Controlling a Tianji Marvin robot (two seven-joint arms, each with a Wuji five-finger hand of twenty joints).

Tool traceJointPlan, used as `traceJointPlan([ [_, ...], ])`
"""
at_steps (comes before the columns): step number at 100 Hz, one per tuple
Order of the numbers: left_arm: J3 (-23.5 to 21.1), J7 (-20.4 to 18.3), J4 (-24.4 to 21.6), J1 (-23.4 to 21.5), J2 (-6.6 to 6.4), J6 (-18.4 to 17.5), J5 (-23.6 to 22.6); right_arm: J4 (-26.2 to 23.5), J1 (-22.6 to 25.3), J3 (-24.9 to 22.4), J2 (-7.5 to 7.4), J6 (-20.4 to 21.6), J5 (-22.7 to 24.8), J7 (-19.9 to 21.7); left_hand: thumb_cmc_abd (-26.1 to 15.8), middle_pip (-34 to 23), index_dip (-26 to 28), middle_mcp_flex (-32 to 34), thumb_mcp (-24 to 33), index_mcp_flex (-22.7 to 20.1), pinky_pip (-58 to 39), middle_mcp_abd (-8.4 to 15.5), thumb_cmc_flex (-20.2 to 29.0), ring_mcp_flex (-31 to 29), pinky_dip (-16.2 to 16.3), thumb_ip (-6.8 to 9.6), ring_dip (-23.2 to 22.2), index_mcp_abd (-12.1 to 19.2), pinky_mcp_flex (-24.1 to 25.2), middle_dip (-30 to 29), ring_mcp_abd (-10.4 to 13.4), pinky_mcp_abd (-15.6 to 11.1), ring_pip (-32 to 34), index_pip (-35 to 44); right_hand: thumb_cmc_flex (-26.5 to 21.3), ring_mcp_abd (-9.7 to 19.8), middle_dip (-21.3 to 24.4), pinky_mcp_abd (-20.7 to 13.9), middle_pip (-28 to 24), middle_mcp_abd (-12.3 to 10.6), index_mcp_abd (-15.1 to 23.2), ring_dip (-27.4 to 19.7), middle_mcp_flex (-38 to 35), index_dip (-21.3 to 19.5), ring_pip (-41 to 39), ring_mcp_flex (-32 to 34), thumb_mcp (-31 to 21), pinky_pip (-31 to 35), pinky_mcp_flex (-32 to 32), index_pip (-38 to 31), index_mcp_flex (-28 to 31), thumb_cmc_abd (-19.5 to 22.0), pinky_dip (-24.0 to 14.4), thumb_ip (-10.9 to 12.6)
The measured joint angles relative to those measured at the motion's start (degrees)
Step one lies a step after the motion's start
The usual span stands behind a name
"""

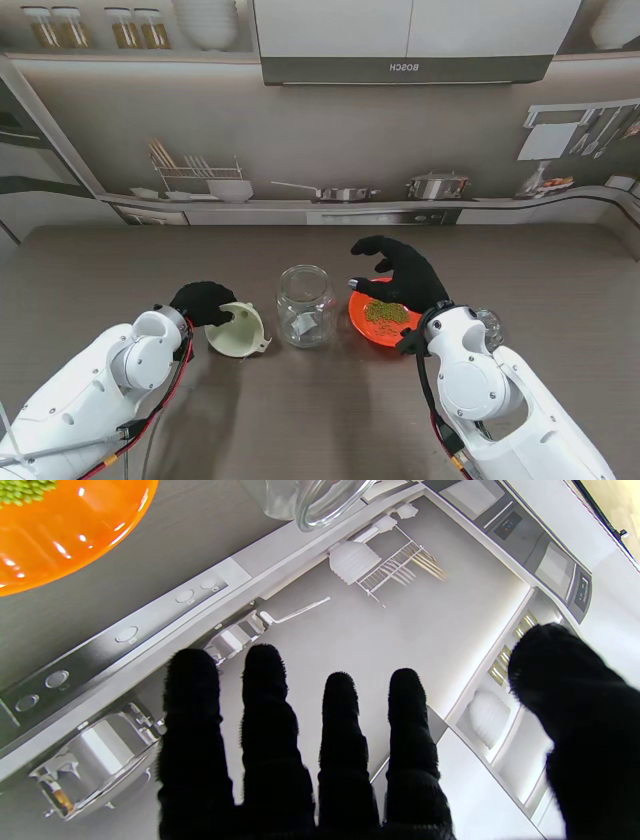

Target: Pour mung beans into a glass jar with a funnel

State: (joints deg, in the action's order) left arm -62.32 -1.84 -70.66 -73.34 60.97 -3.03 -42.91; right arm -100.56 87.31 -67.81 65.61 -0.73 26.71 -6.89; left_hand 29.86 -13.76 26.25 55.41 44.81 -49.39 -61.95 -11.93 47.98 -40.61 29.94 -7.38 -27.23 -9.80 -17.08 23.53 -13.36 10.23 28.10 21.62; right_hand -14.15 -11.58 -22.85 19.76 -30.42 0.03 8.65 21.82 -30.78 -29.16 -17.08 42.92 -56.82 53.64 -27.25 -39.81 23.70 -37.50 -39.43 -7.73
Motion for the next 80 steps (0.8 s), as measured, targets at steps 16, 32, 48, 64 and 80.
traceJointPlan([
  [16,0.78,2.69,1.28,0.44,0.66,0.58,1.17,0.06,-0.01,0.03,0.01,-0.01,-0.13,0.02,0.08,-2.24,-0.67,6.91,-2.90,-3.16,-5.64,0.64,3.43,-4.81,2.32,0.00,-4.23,1.92,-3.52,11.56,-1.78,2.19,6.32,11.24,-0.01,0.00,0.00,0.00,0.00,0.03,-0.06,0.00,0.00,0.00,0.00,0.00,0.03,0.00,0.02,0.00,0.00,0.80,0.00,0.00],
  [32,1.46,4.13,2.43,0.85,1.18,0.79,2.54,0.17,-0.04,0.07,0.04,0.01,-0.14,-0.10,0.66,-6.36,-0.71,9.16,-3.10,-4.34,-11.16,0.59,3.44,-7.30,5.05,-0.63,-10.09,2.41,-5.06,20.20,-3.32,4.29,14.10,16.03,-0.01,0.00,0.00,0.00,0.00,0.04,-0.13,0.00,0.00,0.00,0.00,0.00,0.03,0.00,0.02,0.00,0.00,0.80,0.00,0.01],
  [48,0.96,4.30,2.67,0.44,1.81,1.29,5.05,0.31,-0.05,0.07,0.05,0.01,-0.40,-0.07,0.91,-12.86,2.74,10.55,-1.15,-3.75,-16.67,-0.46,3.34,-7.35,9.73,-1.45,-17.26,1.13,-5.61,32.28,-4.72,6.06,23.73,18.90,-0.01,0.00,0.00,0.00,0.00,0.12,-0.17,0.00,0.00,0.00,0.00,0.00,0.04,-0.01,0.02,0.00,0.00,0.81,0.00,0.02],
  [64,-0.94,4.25,1.85,-1.04,2.45,2.19,9.92,0.35,-0.05,0.07,0.05,0.01,-0.47,-0.05,3.13,-20.88,7.19,10.84,4.45,-2.83,-21.44,-2.40,2.69,-8.86,15.68,-1.98,-23.81,-2.53,-6.64,42.62,-6.76,9.63,32.04,23.95,-0.01,0.00,0.00,0.00,0.00,0.43,-0.64,0.00,0.00,0.00,0.00,0.00,0.62,-0.01,0.04,0.00,0.00,1.75,0.00,0.03],
  [80,-3.77,3.85,-1.10,-3.41,3.20,4.87,14.02,0.40,-0.05,0.08,0.06,-0.06,-0.58,-0.06,4.92,-27.39,9.84,11.67,10.43,-2.17,-23.40,-4.25,1.35,-11.68,23.78,-3.18,-26.96,-5.57,-9.50,46.44,-8.73,13.81,37.63,27.92,-0.01,0.00,0.00,0.00,0.00,0.48,-0.67,0.00,-0.01,0.00,0.00,0.00,0.64,-0.01,0.04,0.00,0.00,2.71,0.00,0.56],
])
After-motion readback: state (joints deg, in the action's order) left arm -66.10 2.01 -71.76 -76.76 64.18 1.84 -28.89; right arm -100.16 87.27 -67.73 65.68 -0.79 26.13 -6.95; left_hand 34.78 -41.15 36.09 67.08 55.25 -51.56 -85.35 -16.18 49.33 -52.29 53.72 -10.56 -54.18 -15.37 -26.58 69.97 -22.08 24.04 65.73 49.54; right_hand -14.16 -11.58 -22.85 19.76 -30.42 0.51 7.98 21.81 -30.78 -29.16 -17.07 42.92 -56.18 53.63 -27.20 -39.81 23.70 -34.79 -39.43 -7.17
